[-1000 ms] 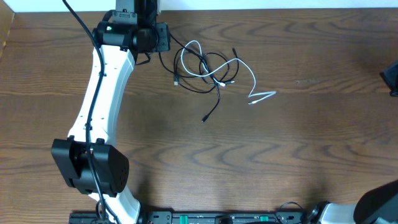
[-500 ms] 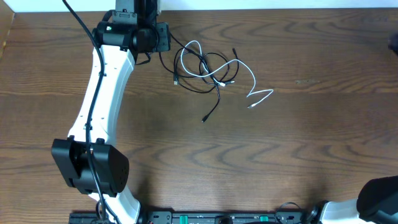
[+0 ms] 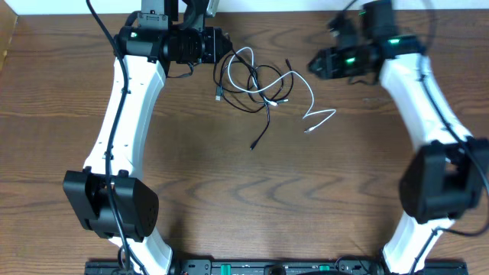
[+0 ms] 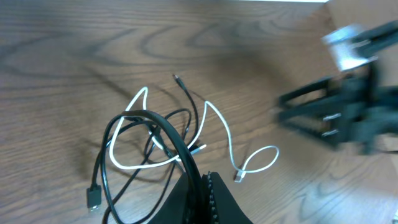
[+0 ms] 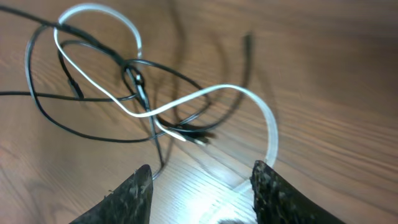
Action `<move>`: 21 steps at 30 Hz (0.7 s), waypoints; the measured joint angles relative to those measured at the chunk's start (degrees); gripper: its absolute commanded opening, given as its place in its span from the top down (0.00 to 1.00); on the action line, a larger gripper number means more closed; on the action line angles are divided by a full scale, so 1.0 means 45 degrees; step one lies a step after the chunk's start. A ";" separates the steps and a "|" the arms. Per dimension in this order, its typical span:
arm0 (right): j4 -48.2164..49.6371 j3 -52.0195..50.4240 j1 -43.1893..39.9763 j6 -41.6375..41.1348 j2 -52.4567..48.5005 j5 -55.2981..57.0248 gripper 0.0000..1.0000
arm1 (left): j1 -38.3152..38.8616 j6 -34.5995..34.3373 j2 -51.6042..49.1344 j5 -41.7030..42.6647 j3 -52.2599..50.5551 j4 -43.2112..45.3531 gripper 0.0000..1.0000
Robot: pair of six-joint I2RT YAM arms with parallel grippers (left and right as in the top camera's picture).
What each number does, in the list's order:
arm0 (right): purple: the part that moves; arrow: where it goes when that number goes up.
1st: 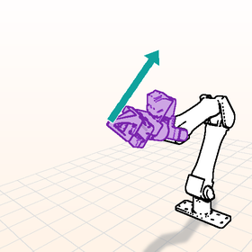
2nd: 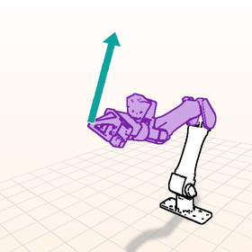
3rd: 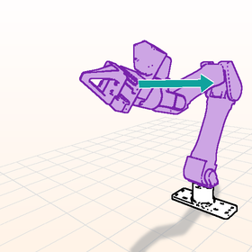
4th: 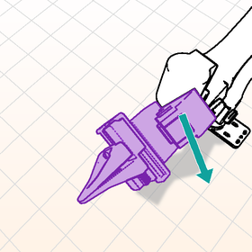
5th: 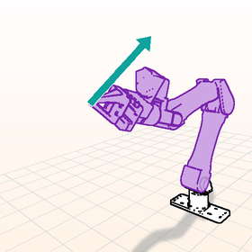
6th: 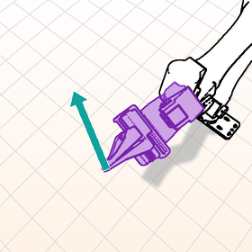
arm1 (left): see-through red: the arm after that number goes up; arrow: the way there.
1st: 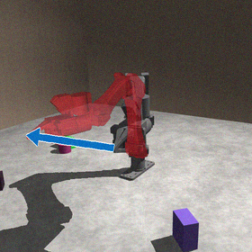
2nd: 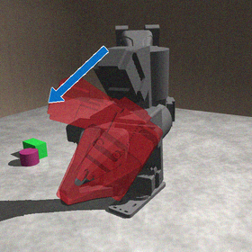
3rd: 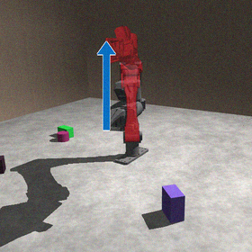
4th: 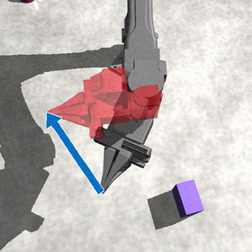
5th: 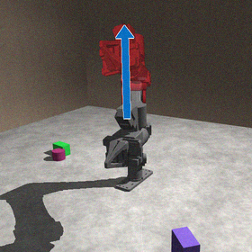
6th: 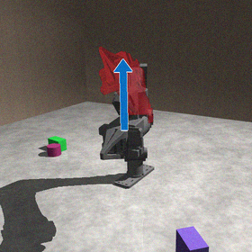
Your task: Untangle cables
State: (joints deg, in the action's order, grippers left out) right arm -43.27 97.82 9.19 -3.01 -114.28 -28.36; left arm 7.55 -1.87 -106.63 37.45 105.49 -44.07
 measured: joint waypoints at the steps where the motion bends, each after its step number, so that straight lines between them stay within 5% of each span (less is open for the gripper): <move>1: 0.0151 0.0000 0.0248 -0.0175 -0.0209 0.0000 0.60 | 0.0000 -0.0097 0.0000 0.0068 0.0000 0.0058 0.93; 10: 0.1724 -0.0010 0.2404 -0.6630 -0.1613 0.0491 0.60 | 0.0000 -0.1268 0.0005 0.0374 0.0000 0.0277 0.92; 21: 0.2365 -0.0010 0.3191 -0.9151 -0.1948 0.2900 0.60 | 0.0000 -0.1307 0.0005 0.0374 0.0000 0.0248 0.93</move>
State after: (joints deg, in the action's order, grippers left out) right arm -32.62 97.78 23.55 -44.18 -123.04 -15.31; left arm 7.55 -7.75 -106.61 39.13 105.49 -42.96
